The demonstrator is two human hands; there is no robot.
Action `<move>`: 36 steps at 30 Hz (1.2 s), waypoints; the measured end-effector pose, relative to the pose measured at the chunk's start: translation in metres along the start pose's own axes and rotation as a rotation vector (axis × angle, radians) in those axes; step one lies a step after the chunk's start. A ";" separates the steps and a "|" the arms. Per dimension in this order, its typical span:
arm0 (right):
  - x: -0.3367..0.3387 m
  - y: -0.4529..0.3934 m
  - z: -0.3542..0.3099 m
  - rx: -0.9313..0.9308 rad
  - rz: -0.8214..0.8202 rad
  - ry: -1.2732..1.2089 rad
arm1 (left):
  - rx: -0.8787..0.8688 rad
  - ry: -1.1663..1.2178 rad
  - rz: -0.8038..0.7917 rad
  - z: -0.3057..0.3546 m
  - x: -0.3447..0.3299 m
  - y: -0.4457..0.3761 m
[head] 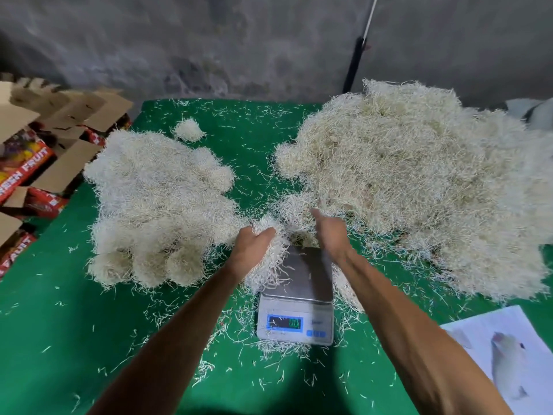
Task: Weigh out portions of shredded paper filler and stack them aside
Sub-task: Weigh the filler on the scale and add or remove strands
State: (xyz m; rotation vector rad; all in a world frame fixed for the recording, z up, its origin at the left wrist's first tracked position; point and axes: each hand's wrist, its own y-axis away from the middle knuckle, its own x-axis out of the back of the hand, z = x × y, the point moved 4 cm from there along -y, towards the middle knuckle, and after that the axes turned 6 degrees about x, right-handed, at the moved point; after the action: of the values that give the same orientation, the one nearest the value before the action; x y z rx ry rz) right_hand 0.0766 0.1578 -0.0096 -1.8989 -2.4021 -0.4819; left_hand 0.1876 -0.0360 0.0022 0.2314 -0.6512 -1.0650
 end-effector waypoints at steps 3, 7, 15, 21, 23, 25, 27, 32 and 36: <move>0.031 -0.026 -0.023 0.034 0.121 -0.017 | 0.041 0.030 0.033 -0.023 0.008 0.001; 0.024 -0.044 -0.062 0.089 -0.075 0.019 | 0.113 0.131 0.075 -0.036 0.003 0.000; 0.008 0.010 -0.039 0.275 -0.252 0.400 | 0.217 0.507 -0.145 -0.016 -0.031 -0.001; -0.016 0.036 0.012 0.199 -0.417 0.327 | 0.122 0.825 -0.379 -0.010 -0.061 0.011; -0.002 0.029 0.012 0.190 -0.328 0.389 | 0.075 0.636 -0.252 -0.023 -0.051 0.009; 0.004 0.029 0.013 0.303 -0.340 0.511 | 0.040 0.485 -0.123 -0.044 -0.040 0.005; 0.000 0.034 0.026 0.378 -0.451 0.611 | 0.013 0.384 -0.068 -0.064 -0.034 0.005; 0.015 0.042 0.052 0.266 -0.559 0.632 | -0.033 0.237 0.020 -0.100 -0.018 0.016; 0.042 0.051 0.039 0.254 -0.351 0.313 | -0.018 0.284 0.036 -0.106 -0.009 0.025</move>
State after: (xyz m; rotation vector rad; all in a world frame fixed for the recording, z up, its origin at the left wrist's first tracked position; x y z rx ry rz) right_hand 0.1209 0.2184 -0.0261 -1.2082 -2.4446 -0.4247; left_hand 0.2664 -0.0300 -0.0728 0.3471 -0.3888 -0.9806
